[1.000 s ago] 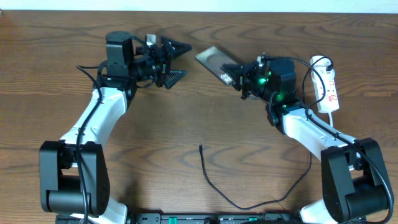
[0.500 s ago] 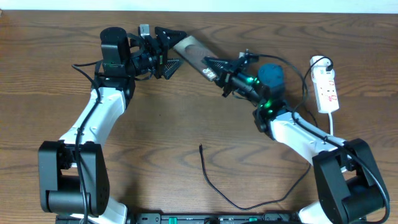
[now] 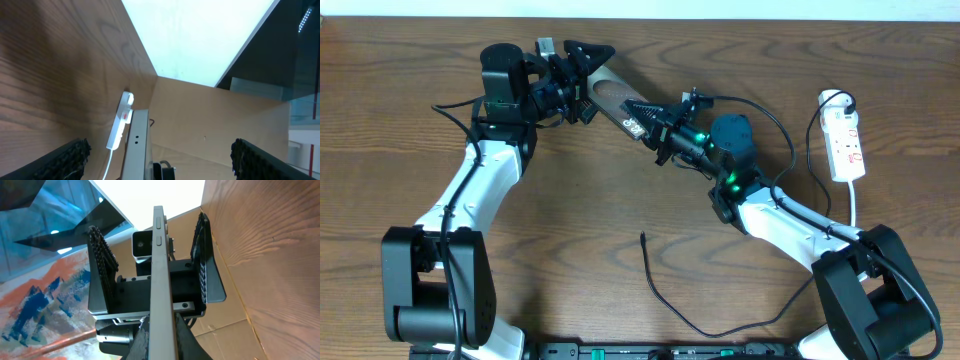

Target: Plug charger to phone and switch on socket

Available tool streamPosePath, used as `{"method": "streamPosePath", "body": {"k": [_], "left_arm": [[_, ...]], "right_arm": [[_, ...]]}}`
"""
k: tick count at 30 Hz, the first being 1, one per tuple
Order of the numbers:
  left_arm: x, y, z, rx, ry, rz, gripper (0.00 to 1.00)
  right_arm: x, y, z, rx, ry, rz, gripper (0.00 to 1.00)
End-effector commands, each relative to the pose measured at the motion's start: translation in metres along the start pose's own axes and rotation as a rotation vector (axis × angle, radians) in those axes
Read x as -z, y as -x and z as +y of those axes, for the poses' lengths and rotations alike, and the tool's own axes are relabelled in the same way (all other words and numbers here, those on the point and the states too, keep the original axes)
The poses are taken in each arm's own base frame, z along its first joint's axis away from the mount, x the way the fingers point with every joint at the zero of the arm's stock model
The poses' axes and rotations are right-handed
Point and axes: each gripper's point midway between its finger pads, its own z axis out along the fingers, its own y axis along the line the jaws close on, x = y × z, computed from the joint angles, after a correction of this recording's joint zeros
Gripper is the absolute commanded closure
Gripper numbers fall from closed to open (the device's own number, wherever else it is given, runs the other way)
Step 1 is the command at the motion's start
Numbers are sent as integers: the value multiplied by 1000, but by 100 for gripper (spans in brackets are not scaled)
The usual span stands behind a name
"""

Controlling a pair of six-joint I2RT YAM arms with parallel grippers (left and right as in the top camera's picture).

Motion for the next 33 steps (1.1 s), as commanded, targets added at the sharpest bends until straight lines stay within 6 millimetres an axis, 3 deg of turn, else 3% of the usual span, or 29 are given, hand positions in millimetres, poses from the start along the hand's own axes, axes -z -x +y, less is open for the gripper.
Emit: {"method": "streamPosePath", "body": {"k": [1, 4, 9, 13, 23, 25, 28, 29, 33], "left_arm": [[5, 1, -19, -60, -29, -20, 16], [5, 1, -19, -69, -29, -20, 42], [5, 3, -19, -104, -27, -29, 63], [5, 3, -18, -106, -27, -31, 92], [5, 7, -18, -106, -23, -51, 92], [5, 7, -18, -106, -23, -51, 93], [6, 7, -18, -105, -23, -53, 92], [6, 8, -18, -105, -23, -54, 92], [12, 17, -18, -100, -25, -74, 92]], "right_arm": [[-3, -6, 12, 7, 35, 4, 99], [-3, -6, 12, 7, 35, 4, 99], [-3, -6, 12, 6, 36, 3, 99], [-3, -6, 12, 7, 36, 4, 99], [-3, -6, 12, 8, 38, 5, 98], [-3, -6, 12, 8, 39, 3, 75], [-2, -4, 13, 8, 40, -1, 13], [-2, -2, 14, 9, 43, -3, 1], [4, 9, 22, 18, 61, -16, 1]]}}
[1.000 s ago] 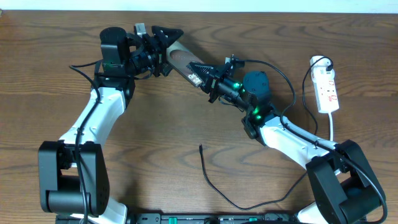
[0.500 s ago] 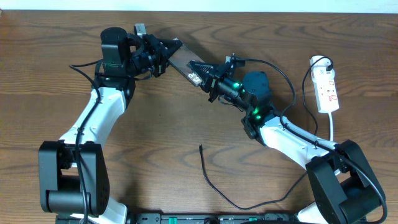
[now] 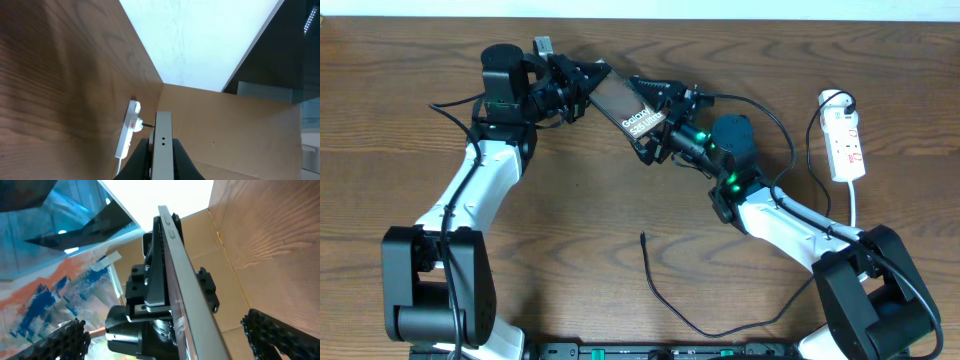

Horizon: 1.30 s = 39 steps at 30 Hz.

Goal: Plug charger to phone and switch on socket
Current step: 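Release the right gripper and pull the box left with the left gripper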

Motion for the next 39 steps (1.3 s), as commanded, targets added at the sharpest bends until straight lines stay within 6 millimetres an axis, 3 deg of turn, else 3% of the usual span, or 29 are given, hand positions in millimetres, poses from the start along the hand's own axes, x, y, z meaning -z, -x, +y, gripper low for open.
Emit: {"method": "streamPosePath", "body": {"k": [1, 6, 11, 18, 23, 25, 26, 27, 30, 33, 39], "left_arm": [[13, 12, -20, -46, -41, -33, 93], [35, 32, -18, -31, -55, -49, 92], [72, 57, -15, -11, -85, -49, 92], [123, 62, -20, -87, -162, 58, 93], [145, 47, -29, -192, -223, 178, 93], [148, 45, -30, -209, -232, 192, 92], [149, 45, -30, -211, -232, 192, 92], [149, 45, -30, -216, -233, 192, 93], [149, 45, -30, -228, -234, 190, 93], [149, 45, -30, -273, -238, 186, 92], [149, 45, -30, -320, -243, 180, 93]], "right_arm": [[5, 9, 15, 11, 30, 1, 1], [16, 19, 20, 61, 14, 45, 1], [34, 24, 20, 276, -12, 149, 1], [54, 0, 2, 555, -42, 394, 1], [63, -29, -47, 576, -147, 591, 1], [65, -39, -79, 558, -236, 626, 1], [67, -40, -95, 547, -293, 618, 1], [72, -34, -130, 519, -451, 558, 1], [91, -15, -178, 492, -727, 421, 1], [105, -9, -198, 535, -869, 361, 1], [120, 0, -202, 637, -1014, 246, 1]]}}
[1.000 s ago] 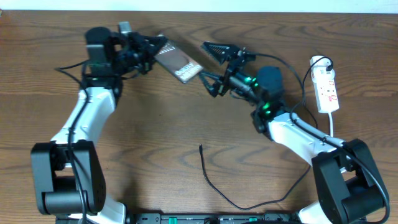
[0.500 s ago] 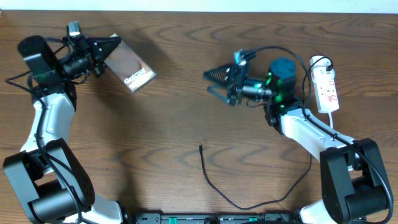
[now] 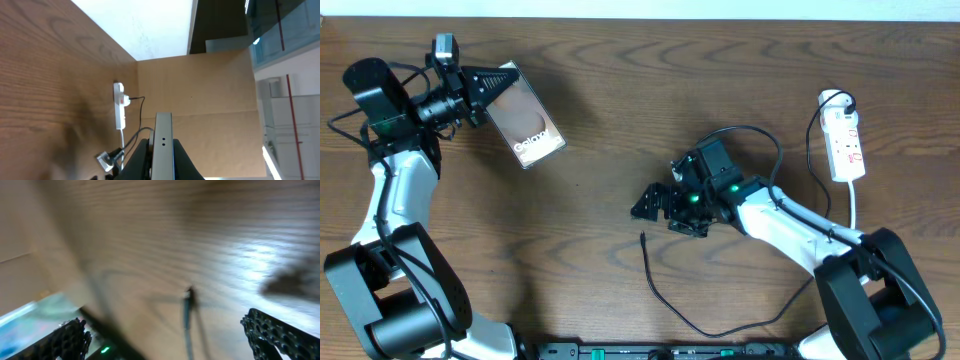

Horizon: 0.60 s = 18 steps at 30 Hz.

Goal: Plug charger to phone and switch on socket
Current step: 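Release the right gripper and pull the box left with the left gripper, then lower the right gripper onto the black charger cable plug on the table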

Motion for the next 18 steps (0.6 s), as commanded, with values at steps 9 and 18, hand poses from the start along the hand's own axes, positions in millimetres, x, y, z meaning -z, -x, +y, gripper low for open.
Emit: {"method": "streamPosePath", "body": {"k": [9, 18], "left_arm": [[3, -4, -18, -116, -19, 27, 92], [3, -4, -18, -139, -19, 27, 93]], "right_arm": [[3, -16, -36, 138, -439, -201, 2], [-7, -40, -20, 159, -498, -249, 2]]}}
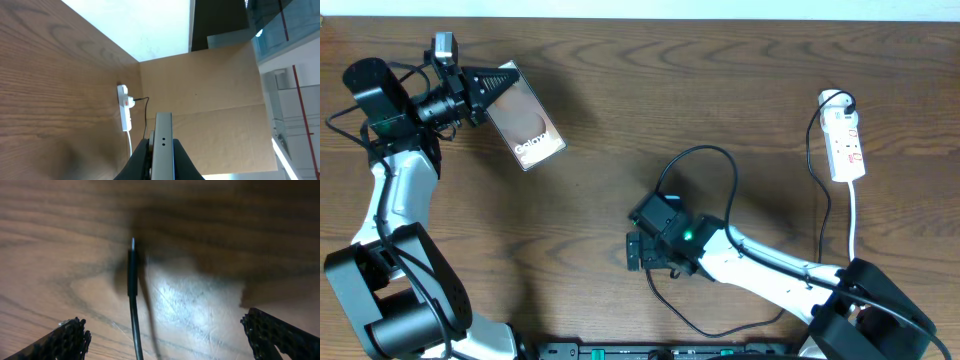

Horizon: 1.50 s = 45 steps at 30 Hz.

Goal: Plug charger to phone and switch on socket
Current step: 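Lower the right gripper onto the black charger cable plug on the table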

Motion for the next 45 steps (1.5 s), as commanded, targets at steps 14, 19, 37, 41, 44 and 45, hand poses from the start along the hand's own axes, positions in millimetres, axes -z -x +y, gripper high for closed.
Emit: {"method": "streamPosePath", "body": {"k": [14, 19, 37, 41, 44, 45], "left_arm": [[3, -2, -18, -84, -18, 22, 93], [3, -2, -17, -84, -18, 22, 93], [3, 0, -16, -87, -12, 9, 93], [3, 0, -17, -87, -12, 9, 92], [3, 0, -17, -87, -12, 9, 93], [3, 0, -17, -87, -12, 9, 93]], "right_arm": [[-1, 15, -6, -159, -74, -51, 29], [0, 17, 4, -144, -37, -53, 28], [-18, 13, 24, -103, -101, 26, 28], [-20, 13, 27, -80, -161, 36, 28], [-21, 14, 27, -81, -171, 37, 31], [-20, 15, 26, -83, -173, 34, 34]]}}
